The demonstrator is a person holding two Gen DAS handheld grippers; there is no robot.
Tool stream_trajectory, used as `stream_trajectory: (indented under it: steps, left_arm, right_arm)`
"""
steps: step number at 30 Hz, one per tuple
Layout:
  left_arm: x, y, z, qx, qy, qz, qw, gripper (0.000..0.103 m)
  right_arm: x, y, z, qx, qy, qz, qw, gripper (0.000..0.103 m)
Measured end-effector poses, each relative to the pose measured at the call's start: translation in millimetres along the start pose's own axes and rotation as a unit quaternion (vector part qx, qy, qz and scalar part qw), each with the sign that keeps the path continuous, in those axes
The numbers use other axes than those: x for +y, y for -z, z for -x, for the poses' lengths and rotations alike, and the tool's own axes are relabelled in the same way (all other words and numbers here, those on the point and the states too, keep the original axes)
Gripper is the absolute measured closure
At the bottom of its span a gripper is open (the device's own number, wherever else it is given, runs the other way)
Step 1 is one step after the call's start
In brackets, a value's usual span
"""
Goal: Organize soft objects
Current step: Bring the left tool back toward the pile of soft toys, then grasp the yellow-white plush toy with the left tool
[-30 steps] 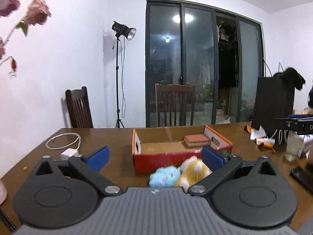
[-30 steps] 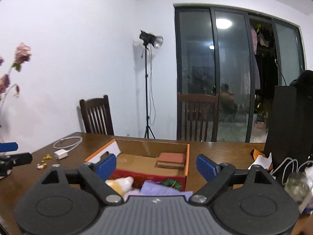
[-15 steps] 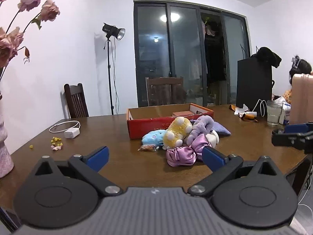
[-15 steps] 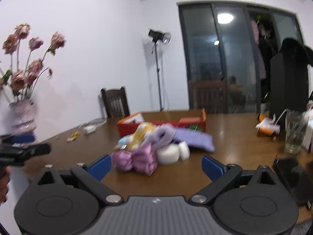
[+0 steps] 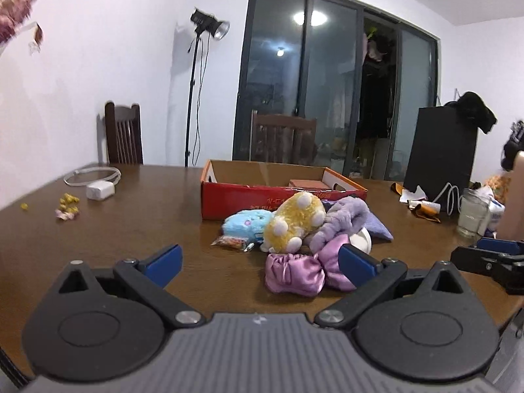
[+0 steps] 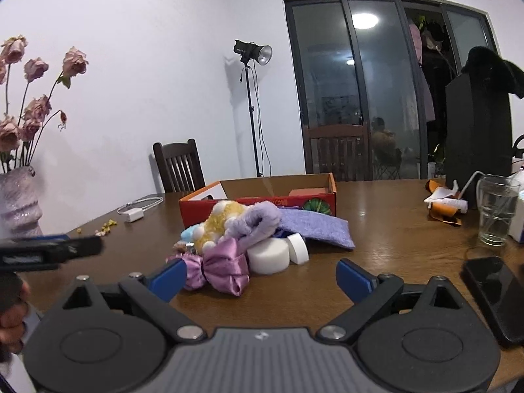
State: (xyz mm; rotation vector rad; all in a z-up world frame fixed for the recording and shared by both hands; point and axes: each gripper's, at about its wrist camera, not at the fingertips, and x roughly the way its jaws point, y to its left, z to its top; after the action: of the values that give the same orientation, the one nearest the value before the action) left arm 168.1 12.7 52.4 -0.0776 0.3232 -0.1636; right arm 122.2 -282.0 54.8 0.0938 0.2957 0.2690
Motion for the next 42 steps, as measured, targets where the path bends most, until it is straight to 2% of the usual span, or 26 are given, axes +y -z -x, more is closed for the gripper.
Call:
stream_trajectory:
  steps: [5,7,8,9,10,11,15,16,19,21,25,28,31,36,42]
  left_arm:
    - [5.2,-15.2,-63.8,0.03,0.041,0.042,0.9978,0.001]
    - [11.3,-18.1,-97.1,0.06,0.074,0.054,0.9939,0.009]
    - [14.8,-18.5,-110.7,0.072,0.084,0.064,0.9918,0.011]
    - [18.8,-18.5,-124.2,0.084,0.089,0.075,0.9896,0.017]
    - [24.1,-18.4,-140.4,0.102,0.098,0.088,0.986,0.024]
    - [27.9,-18.5,-152.7,0.118,0.103,0.101,0.9826,0.026]
    - [51.0,-14.7,-188.9,0.158,0.14,0.171,0.9624,0.028]
    - [55.4,-11.8,-195.4,0.167,0.157,0.189,0.9549,0.031]
    - [64.1,-3.9,-203.6,0.177,0.194,0.227,0.9378,0.046]
    - [66.7,-2.5,-202.5,0.174,0.195,0.238,0.9355,0.047]
    - [64.8,-18.0,-179.6,0.148,0.21,0.225,0.9399,0.047]
    - [55.6,-36.7,-142.0,0.107,0.221,0.195,0.9496,0.047]
    - [45.5,-42.0,-100.0,0.07,0.228,0.157,0.9583,0.046]
    - [33.3,-26.6,-43.7,0.057,0.25,0.144,0.9557,0.047]
    - [18.4,17.6,-3.6,0.081,0.247,0.122,0.9578,0.047]
  right_arm:
    - [9.9,-32.9,-48.1,-0.004,-0.042,0.009,0.999,0.012]
    - [12.9,-47.2,-77.8,0.002,-0.057,0.011,0.998,0.015]
    - [13.8,-54.7,-96.0,0.009,-0.058,0.009,0.998,0.015]
    - [14.2,-61.2,-112.8,0.014,-0.056,0.005,0.998,0.015]
    - [13.6,-67.2,-130.8,0.023,-0.054,-0.002,0.998,0.015]
    - [12.4,-73.2,-150.3,0.037,-0.053,-0.011,0.998,0.015]
    - [9.0,-86.8,-211.4,0.078,-0.071,-0.05,0.993,0.017]
    - [10.6,-86.8,-222.3,0.087,-0.071,-0.049,0.992,0.02]
    - [17.0,-81.9,-248.5,0.121,-0.073,-0.045,0.989,0.038]
    - [20.2,-75.1,-255.9,0.135,-0.079,-0.037,0.987,0.053]
    - [26.4,-75.1,-235.5,0.097,-0.084,-0.021,0.992,0.055]
    - [30.7,-89.4,-201.0,0.051,-0.089,-0.017,0.995,0.055]
    - [33.1,-99.8,-157.7,0.015,-0.108,-0.012,0.994,0.055]
    - [21.7,-82.8,-94.4,0.008,-0.134,-0.056,0.989,0.055]
    - [7.5,-24.9,-46.9,0.037,-0.151,-0.109,0.982,0.055]
